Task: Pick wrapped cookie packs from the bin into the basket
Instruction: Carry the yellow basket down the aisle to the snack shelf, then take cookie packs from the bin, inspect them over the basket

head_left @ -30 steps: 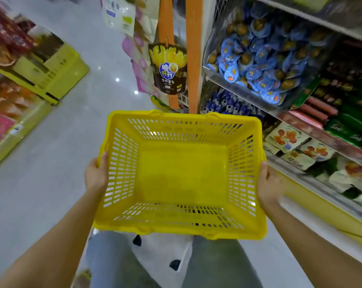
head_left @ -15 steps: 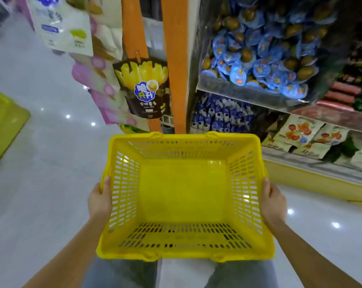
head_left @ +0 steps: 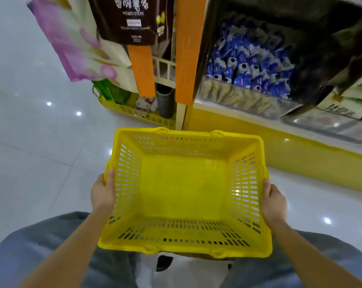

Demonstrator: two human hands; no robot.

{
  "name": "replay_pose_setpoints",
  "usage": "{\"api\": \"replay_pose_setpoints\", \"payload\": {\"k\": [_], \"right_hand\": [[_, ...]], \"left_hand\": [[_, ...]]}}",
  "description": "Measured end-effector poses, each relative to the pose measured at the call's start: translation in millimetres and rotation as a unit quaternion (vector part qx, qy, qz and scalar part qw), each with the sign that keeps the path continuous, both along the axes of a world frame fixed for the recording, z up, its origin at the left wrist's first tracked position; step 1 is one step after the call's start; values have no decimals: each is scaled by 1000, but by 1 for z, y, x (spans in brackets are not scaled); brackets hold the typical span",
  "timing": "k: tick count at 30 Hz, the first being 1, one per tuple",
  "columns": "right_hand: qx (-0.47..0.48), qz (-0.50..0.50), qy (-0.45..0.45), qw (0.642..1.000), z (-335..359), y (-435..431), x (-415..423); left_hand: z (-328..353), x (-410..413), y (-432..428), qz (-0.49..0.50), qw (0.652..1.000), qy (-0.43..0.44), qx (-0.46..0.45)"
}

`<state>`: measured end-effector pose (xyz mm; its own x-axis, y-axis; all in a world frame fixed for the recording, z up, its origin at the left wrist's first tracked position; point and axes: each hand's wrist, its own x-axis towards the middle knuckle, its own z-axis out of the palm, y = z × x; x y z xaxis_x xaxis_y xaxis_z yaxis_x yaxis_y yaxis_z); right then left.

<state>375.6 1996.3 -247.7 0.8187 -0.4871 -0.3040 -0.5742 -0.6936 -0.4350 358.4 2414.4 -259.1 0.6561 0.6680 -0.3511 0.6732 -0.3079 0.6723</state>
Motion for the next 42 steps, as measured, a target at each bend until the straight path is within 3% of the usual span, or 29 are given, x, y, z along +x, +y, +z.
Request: {"api": "replay_pose_setpoints", "payload": {"k": [9, 14, 21, 27, 31, 33, 36, 39, 42], "right_hand": [[-25, 40, 29, 998, -87, -44, 10], [-22, 29, -19, 999, -103, -66, 15], [19, -13, 0, 1000, -97, -84, 13], [45, -7, 9, 999, -85, -84, 4], [-12, 100, -17, 995, -54, -67, 10], [-22, 181, -90, 979, -25, -54, 21], [-1, 269, -234, 934, 32, -26, 54], [14, 318, -333, 887, 86, 9, 100], [33, 339, -368, 865, 123, 45, 162]], "left_hand": [[-90, 1, -36, -111, 992, -23, 54], [-110, 12, -58, -136, 987, -43, 75], [-102, 29, -82, -144, 989, 21, 33], [-83, 32, -80, -210, 973, 84, 42], [-54, 51, -92, -227, 966, 106, 66], [-32, 64, -102, -280, 951, 70, 111], [15, 98, -120, -348, 919, -95, 159], [69, 135, -141, -411, 854, -242, 209], [108, 172, -156, -451, 795, -325, 242]]}}
